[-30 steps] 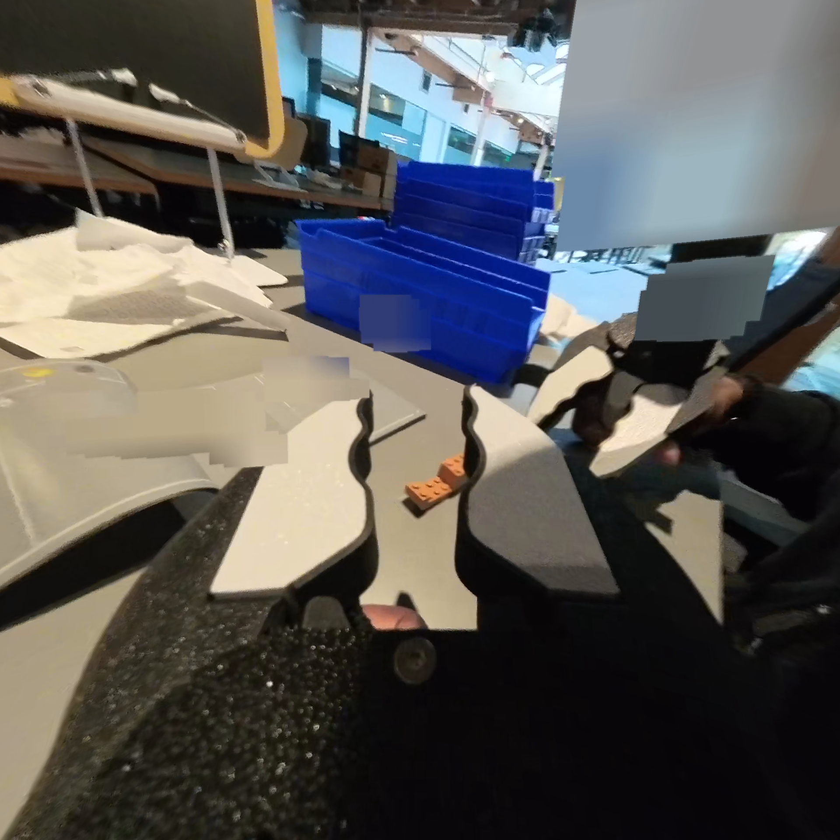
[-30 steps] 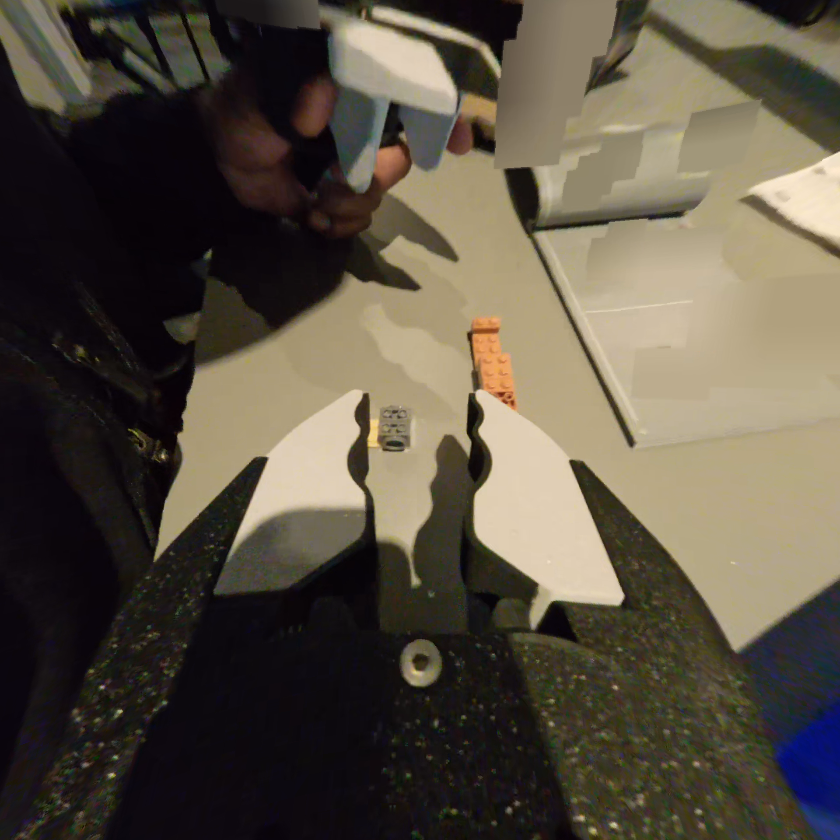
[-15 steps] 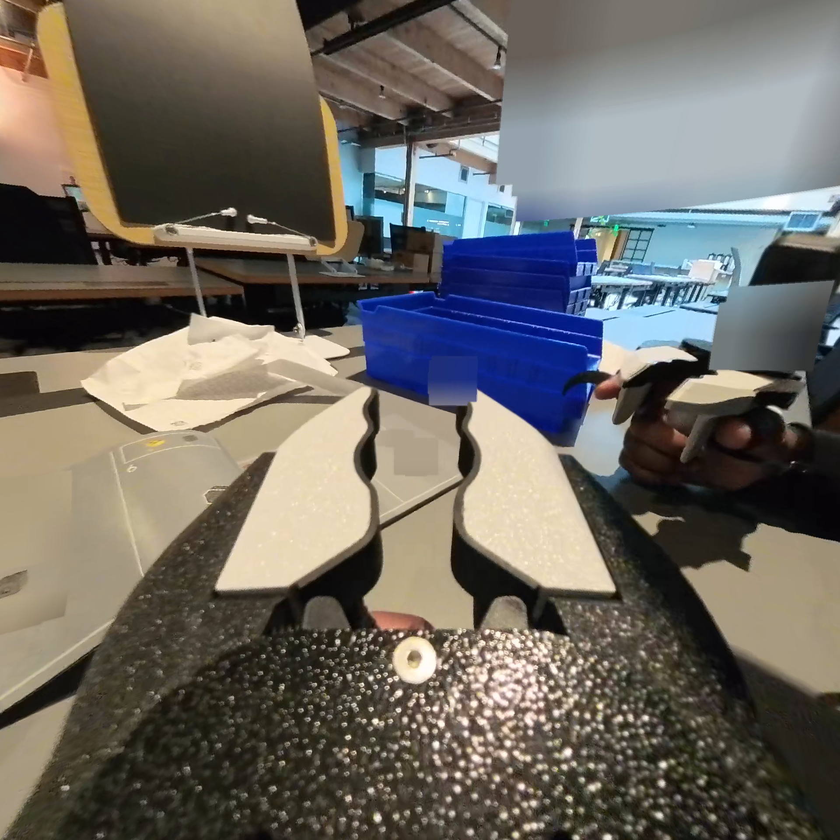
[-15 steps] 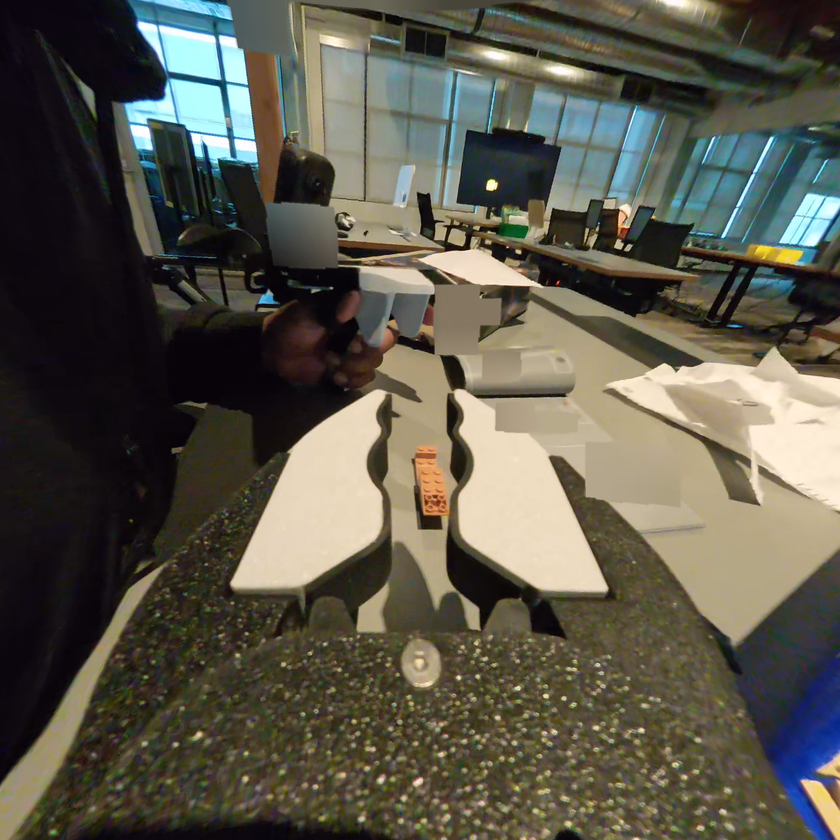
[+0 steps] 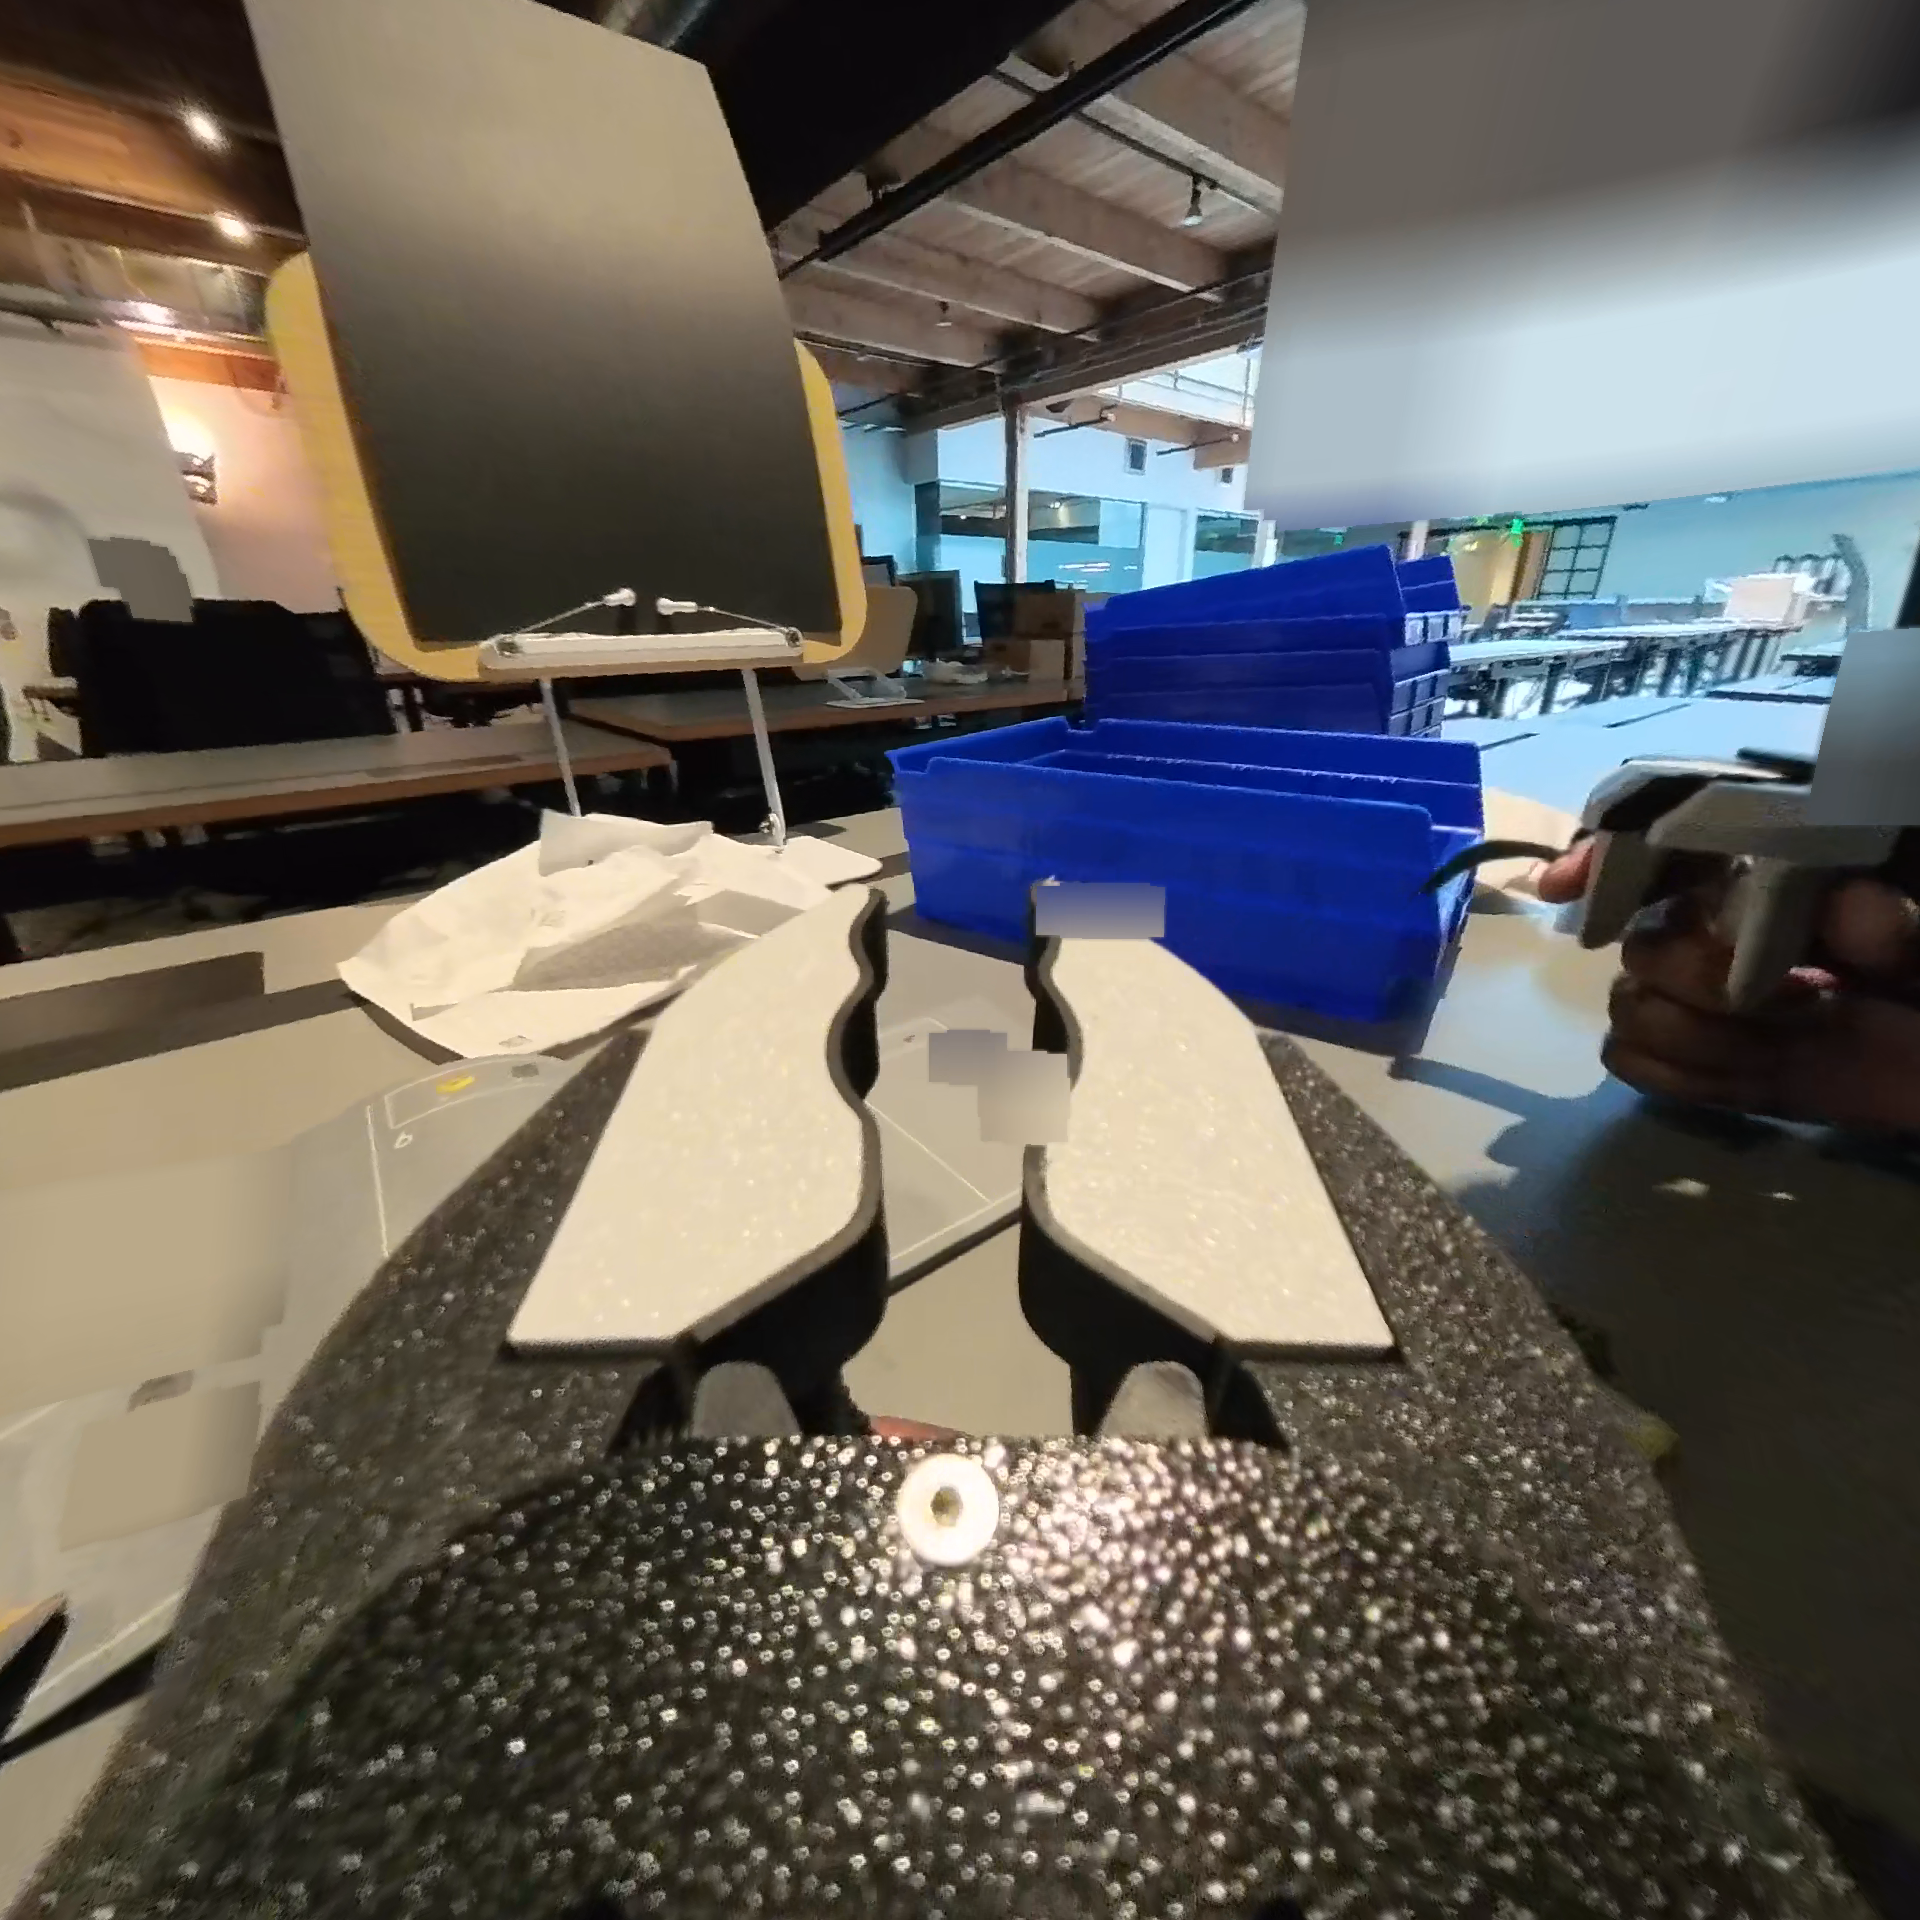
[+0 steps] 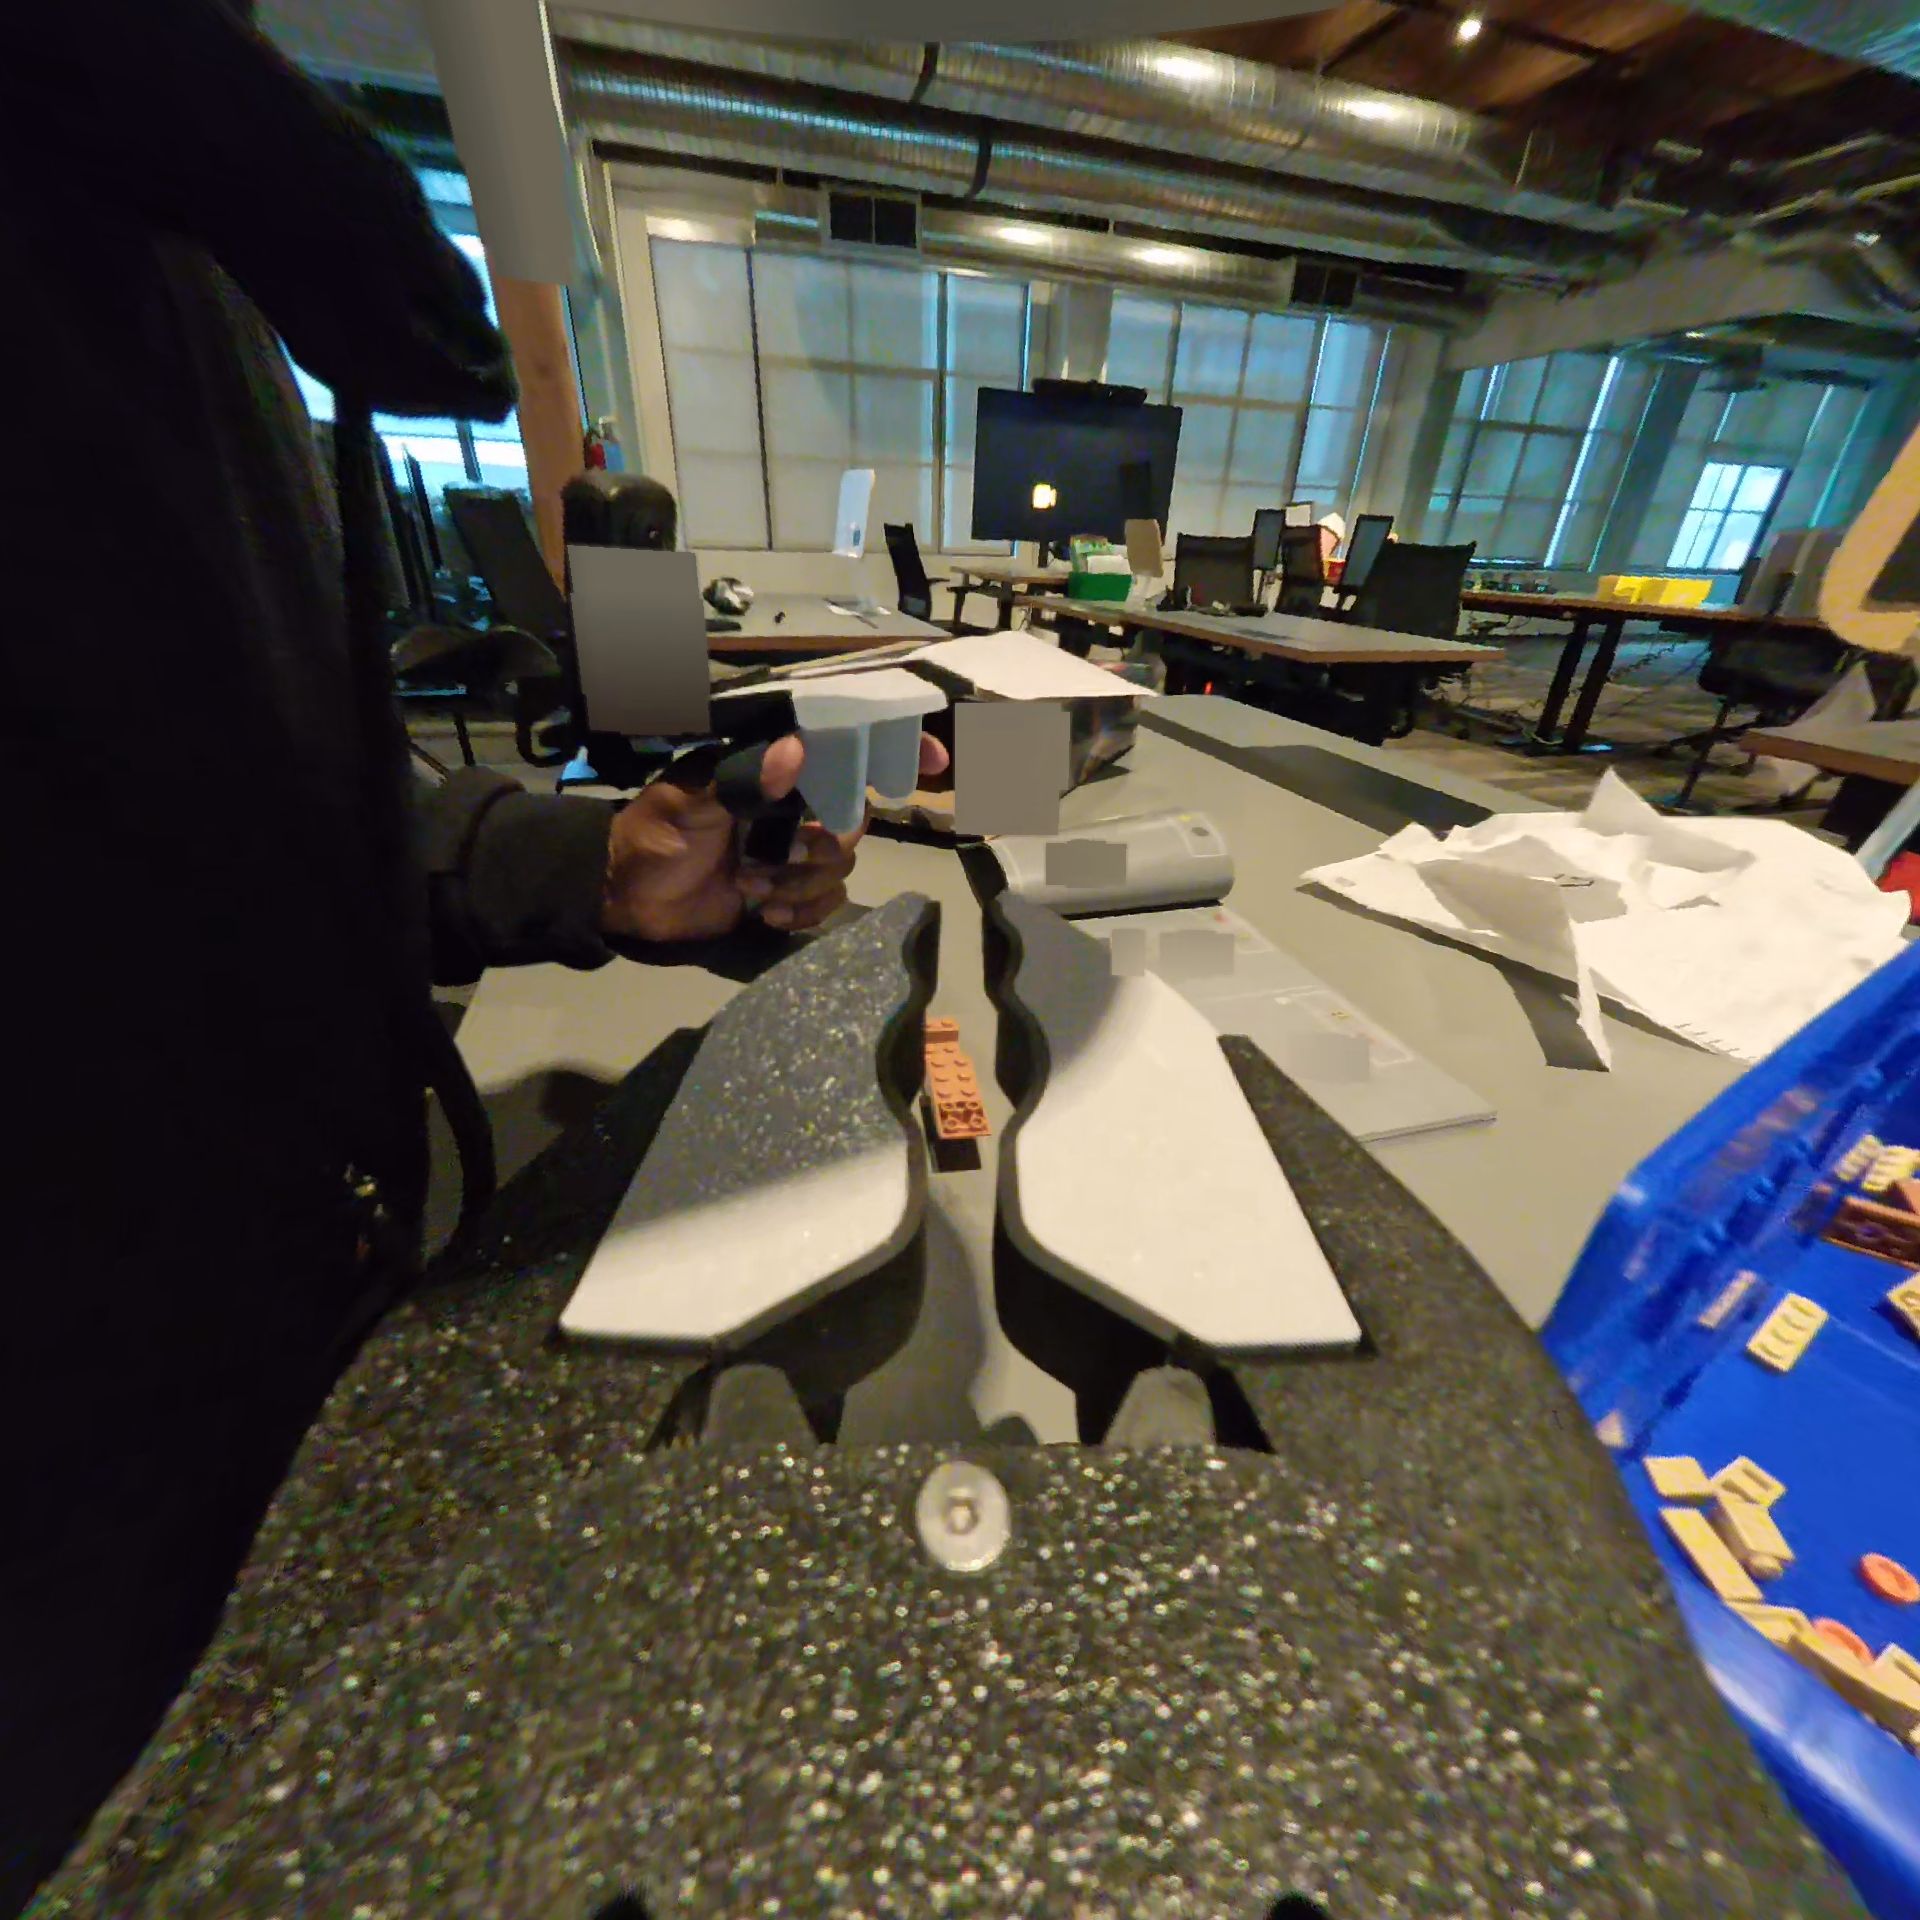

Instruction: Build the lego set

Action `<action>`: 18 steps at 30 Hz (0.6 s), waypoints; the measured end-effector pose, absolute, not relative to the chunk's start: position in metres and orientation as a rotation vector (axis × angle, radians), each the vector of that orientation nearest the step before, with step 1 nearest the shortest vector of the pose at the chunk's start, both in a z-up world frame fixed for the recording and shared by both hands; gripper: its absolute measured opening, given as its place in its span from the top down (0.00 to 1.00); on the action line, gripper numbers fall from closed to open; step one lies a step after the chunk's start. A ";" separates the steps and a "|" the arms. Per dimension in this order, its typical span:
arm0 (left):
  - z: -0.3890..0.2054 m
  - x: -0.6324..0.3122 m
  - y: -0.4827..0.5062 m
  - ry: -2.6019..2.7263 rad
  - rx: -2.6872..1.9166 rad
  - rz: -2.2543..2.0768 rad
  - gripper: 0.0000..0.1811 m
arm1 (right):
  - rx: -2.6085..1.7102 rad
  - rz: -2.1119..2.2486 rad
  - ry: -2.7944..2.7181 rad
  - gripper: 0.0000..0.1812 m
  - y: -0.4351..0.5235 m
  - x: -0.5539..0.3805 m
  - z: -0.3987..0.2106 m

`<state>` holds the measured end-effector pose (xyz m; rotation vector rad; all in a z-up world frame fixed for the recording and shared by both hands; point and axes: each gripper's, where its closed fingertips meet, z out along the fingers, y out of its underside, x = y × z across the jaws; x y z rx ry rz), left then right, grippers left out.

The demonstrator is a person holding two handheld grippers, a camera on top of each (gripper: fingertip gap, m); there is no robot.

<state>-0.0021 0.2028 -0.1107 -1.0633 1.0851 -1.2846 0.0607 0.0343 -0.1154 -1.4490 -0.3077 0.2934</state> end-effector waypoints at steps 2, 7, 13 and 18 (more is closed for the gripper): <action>-0.110 -0.001 0.202 1.088 -1.049 -1.279 0.87 | -1.444 0.328 -0.289 0.96 0.033 0.064 -0.116; -0.107 -0.003 0.207 1.049 -1.048 -1.318 0.90 | -1.465 0.342 -0.291 0.96 0.036 0.062 -0.121; -0.107 -0.003 0.208 1.043 -1.054 -1.333 0.92 | -1.468 0.363 -0.271 0.95 0.037 0.065 -0.121; -0.107 -0.003 0.208 1.041 -1.058 -1.316 0.92 | -1.471 0.380 -0.272 0.96 0.038 0.063 -0.122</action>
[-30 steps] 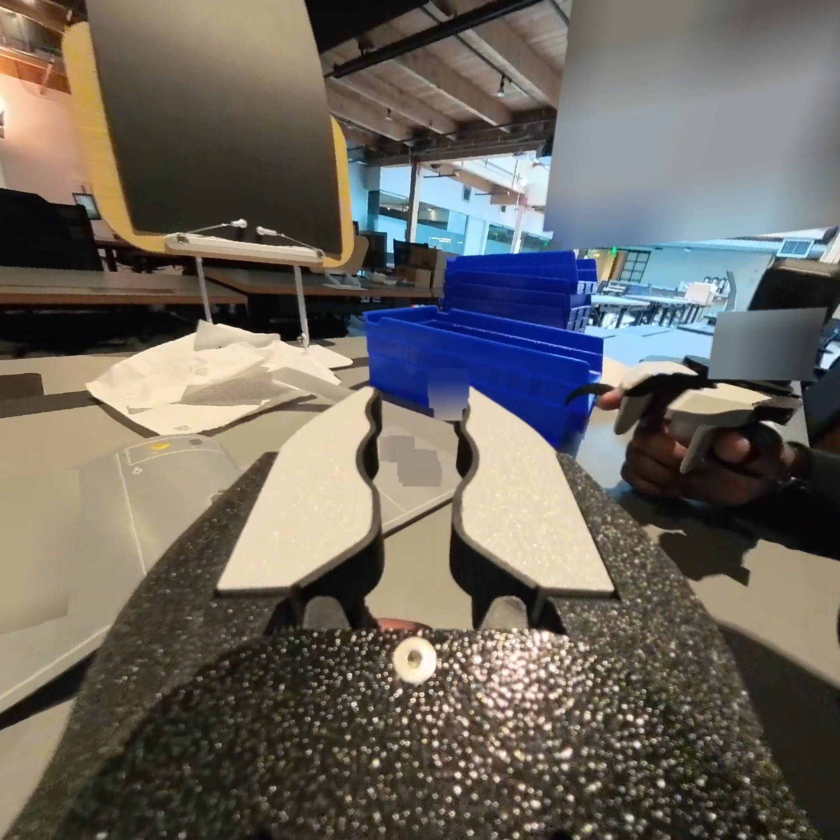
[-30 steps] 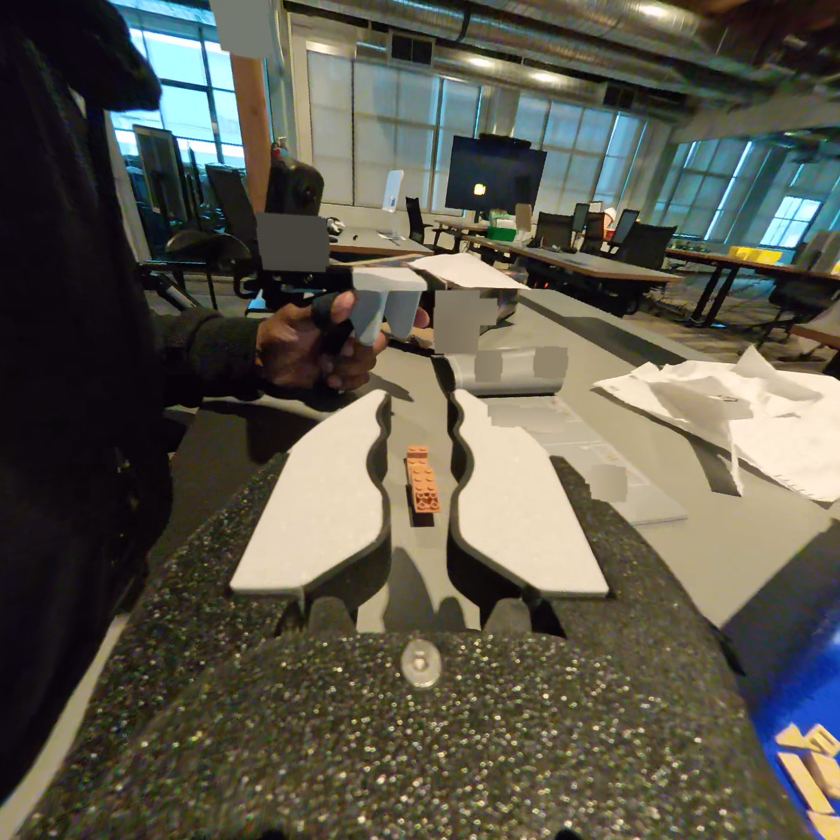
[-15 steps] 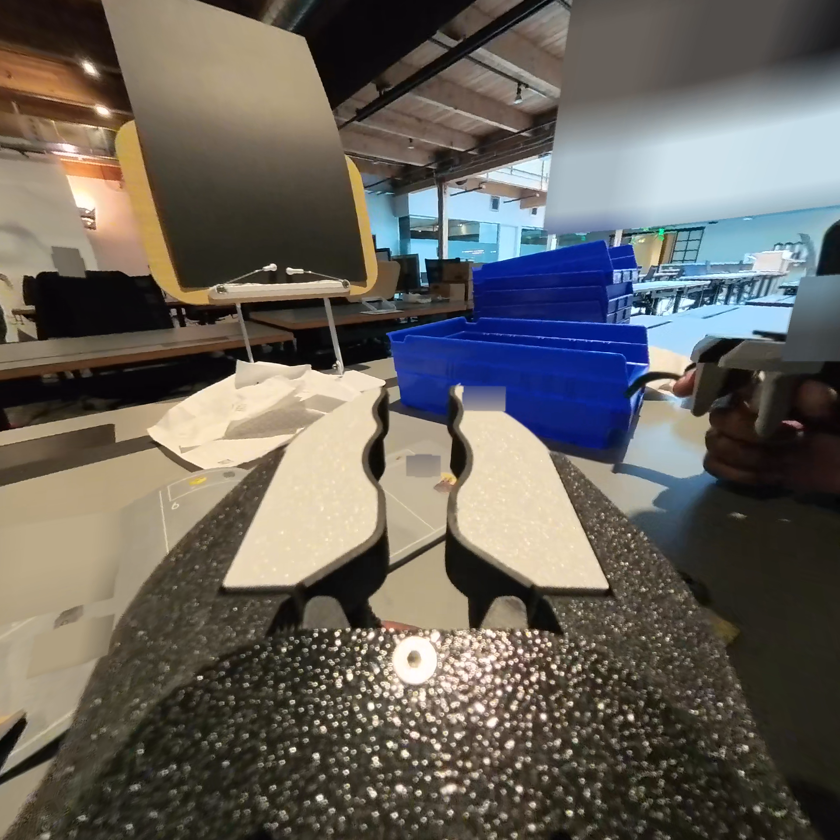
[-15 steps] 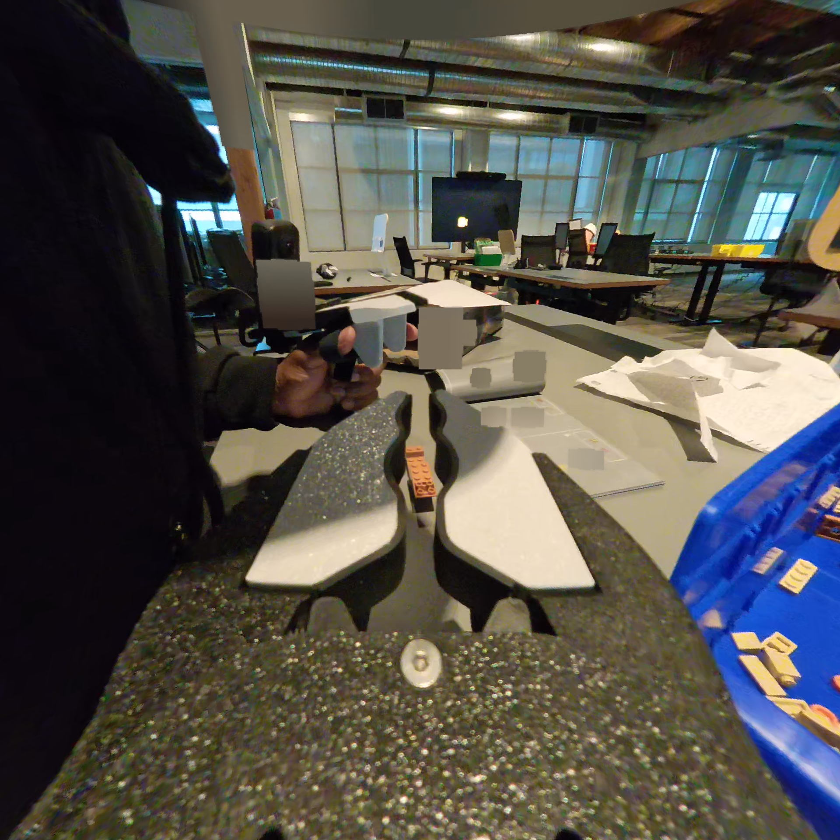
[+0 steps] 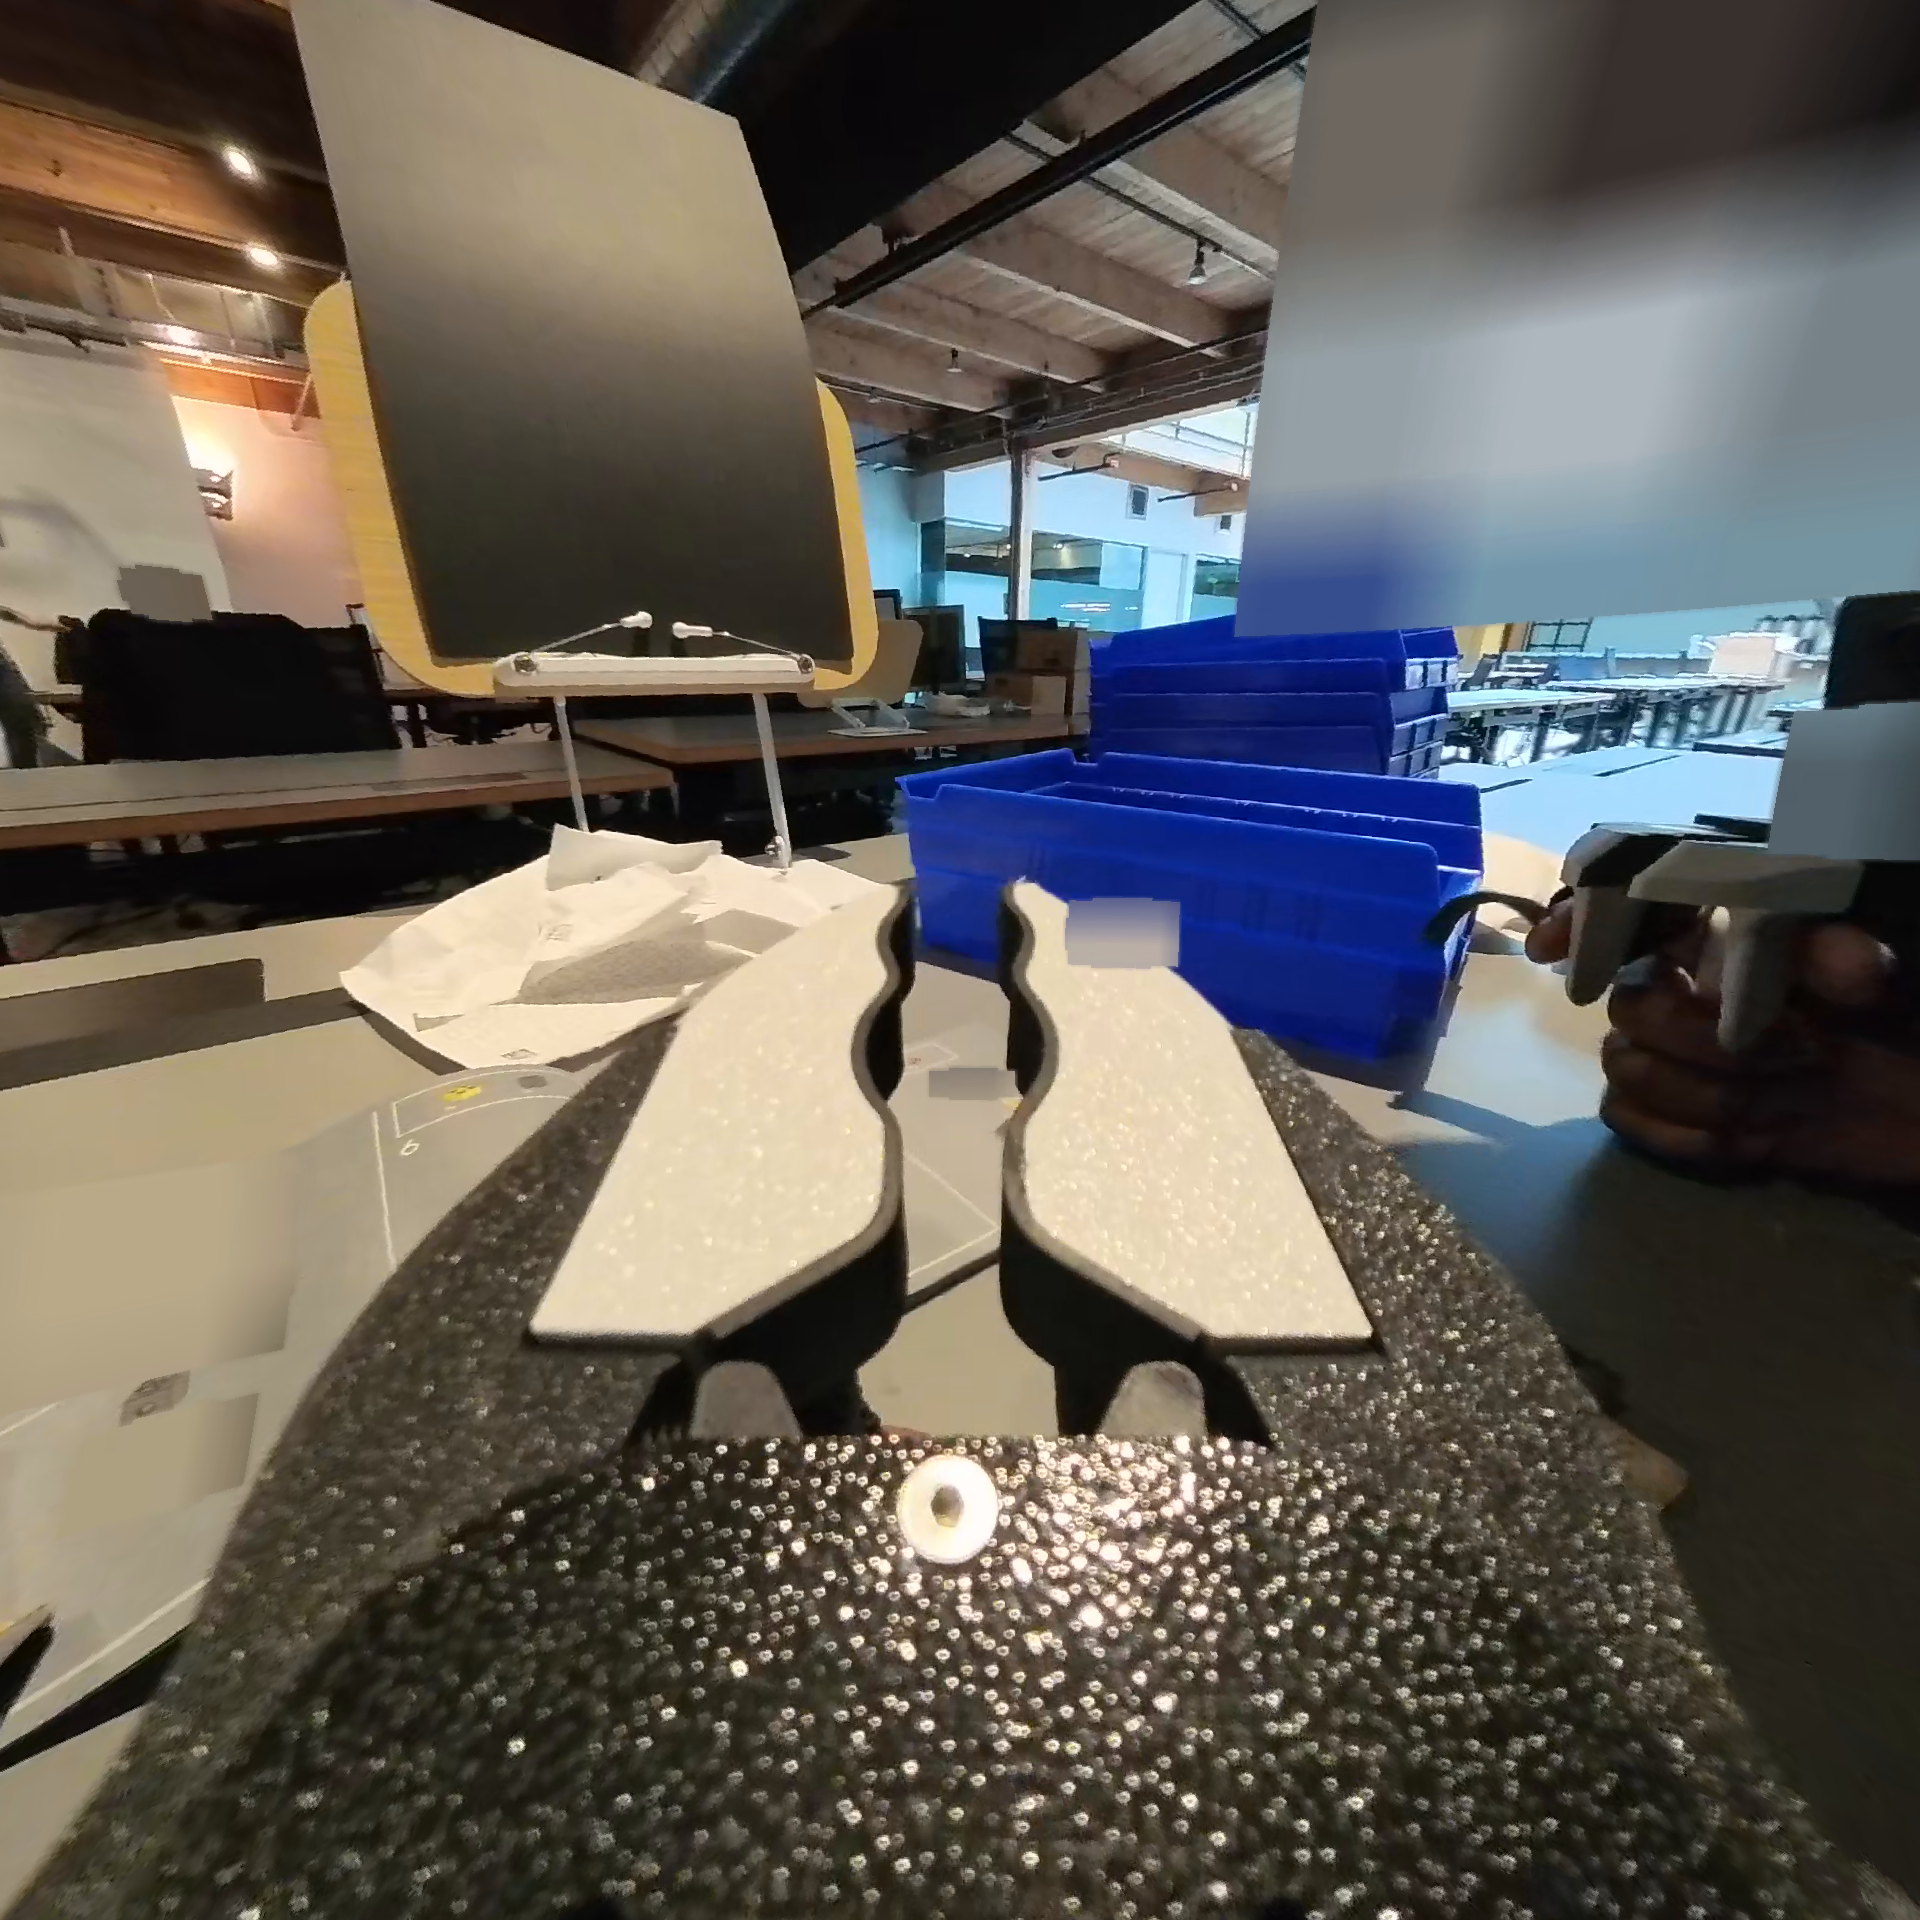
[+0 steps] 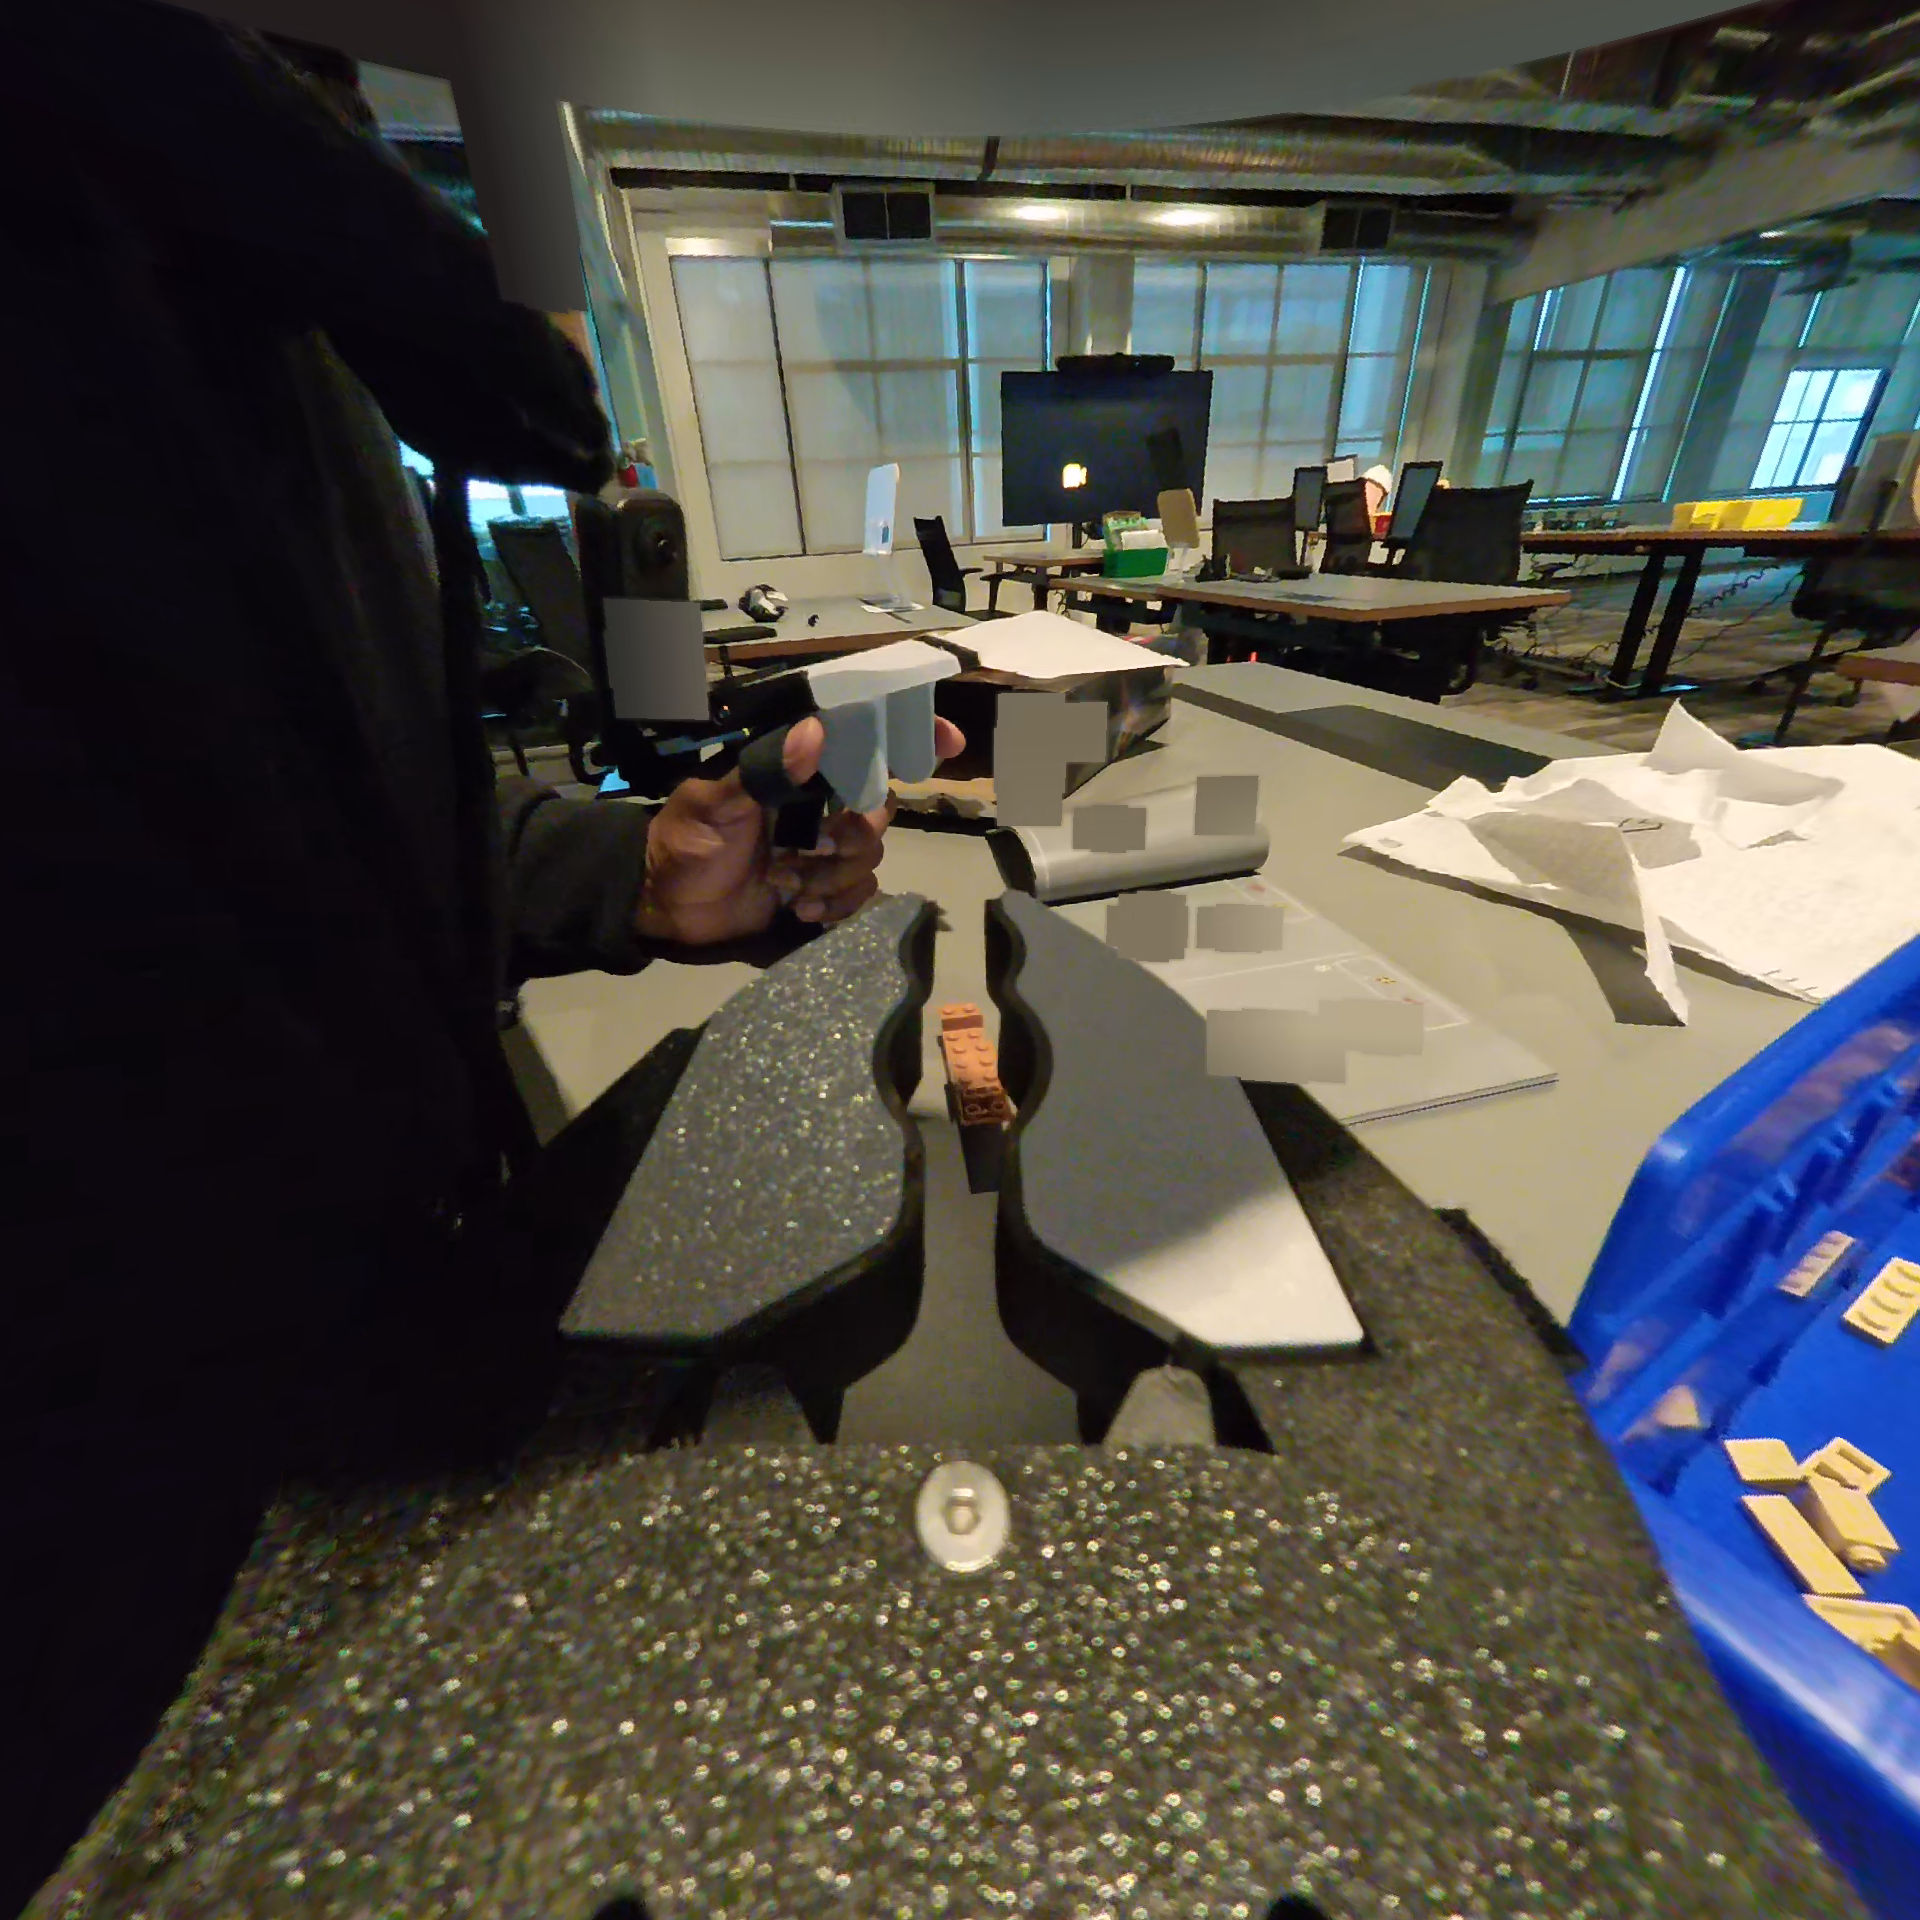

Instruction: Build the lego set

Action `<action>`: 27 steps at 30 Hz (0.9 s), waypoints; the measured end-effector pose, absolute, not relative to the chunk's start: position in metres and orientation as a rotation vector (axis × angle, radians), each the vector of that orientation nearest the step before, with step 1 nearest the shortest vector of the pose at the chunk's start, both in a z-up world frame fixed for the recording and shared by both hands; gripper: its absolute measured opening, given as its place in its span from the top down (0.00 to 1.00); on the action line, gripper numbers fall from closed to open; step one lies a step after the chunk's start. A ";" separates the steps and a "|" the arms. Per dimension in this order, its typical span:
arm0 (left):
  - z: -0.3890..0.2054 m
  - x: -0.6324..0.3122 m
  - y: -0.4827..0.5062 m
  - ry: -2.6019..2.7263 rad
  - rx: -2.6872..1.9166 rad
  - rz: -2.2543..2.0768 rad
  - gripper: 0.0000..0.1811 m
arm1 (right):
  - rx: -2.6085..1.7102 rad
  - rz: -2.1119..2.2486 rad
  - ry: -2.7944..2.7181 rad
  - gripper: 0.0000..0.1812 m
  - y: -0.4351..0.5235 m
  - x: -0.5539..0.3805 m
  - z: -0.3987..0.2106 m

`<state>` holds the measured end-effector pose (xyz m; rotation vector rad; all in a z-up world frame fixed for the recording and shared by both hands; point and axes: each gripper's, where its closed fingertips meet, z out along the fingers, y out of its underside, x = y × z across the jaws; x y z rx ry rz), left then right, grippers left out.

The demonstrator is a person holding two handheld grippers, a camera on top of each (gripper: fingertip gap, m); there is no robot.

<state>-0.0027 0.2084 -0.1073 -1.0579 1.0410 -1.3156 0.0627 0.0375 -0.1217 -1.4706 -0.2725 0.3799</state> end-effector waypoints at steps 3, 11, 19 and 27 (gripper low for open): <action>-0.108 -0.002 0.209 1.044 -1.062 -1.306 0.92 | -1.451 0.386 -0.273 0.95 0.036 0.062 -0.118; -0.105 -0.006 0.212 1.012 -1.061 -1.373 0.92 | -1.268 0.290 -0.286 0.95 0.006 0.126 -0.036; -0.103 -0.008 0.210 1.012 -1.046 -1.422 0.92 | -1.773 -0.134 -0.350 0.91 0.095 0.263 -0.046; -0.101 -0.010 0.210 1.002 -1.028 -1.428 0.92 | -2.360 -0.007 0.019 0.95 0.181 0.342 -0.184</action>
